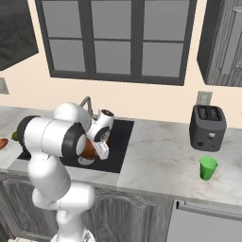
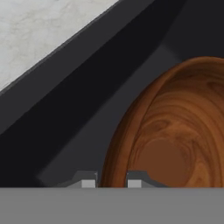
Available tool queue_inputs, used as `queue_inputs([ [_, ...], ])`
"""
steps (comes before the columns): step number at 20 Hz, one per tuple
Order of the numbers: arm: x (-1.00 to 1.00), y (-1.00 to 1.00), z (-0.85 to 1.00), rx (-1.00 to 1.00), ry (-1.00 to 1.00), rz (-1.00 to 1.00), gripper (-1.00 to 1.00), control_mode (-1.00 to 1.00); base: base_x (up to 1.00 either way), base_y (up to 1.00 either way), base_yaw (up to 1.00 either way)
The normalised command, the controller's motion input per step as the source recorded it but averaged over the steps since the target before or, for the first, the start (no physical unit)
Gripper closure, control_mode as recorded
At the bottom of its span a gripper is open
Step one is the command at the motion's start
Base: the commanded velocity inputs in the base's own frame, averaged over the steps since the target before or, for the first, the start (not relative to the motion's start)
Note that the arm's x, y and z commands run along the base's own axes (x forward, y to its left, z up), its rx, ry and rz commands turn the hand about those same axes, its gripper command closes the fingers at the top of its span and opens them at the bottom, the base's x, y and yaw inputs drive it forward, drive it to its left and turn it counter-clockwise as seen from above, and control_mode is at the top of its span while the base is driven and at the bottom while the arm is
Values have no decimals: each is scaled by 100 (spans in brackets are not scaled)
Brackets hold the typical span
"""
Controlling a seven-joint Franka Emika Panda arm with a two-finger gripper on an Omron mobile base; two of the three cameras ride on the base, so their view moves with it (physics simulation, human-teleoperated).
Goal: Remove the lime and sweet potato from the sink. Then move the bowl and cup from the counter to the sink for washing.
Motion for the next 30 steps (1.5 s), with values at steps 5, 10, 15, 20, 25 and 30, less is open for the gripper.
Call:
queue_inputs([
  [5, 14, -1, -16, -4, 3, 0, 100, -100, 0, 0, 0],
  [10, 11, -3, -19, -4, 3, 0, 100, -100, 0, 0, 0],
  [15, 11, -2, -20, -6, 1, 0, 100, -100, 0, 0, 0],
  [20, 11, -5, -20, -5, 1, 0, 100, -100, 0, 0, 0],
  [25, 10, -6, -19, -4, 0, 0, 100, -100, 0, 0, 0],
  [30, 10, -7, -18, -2, 0, 0, 100, -100, 0, 0, 0],
])
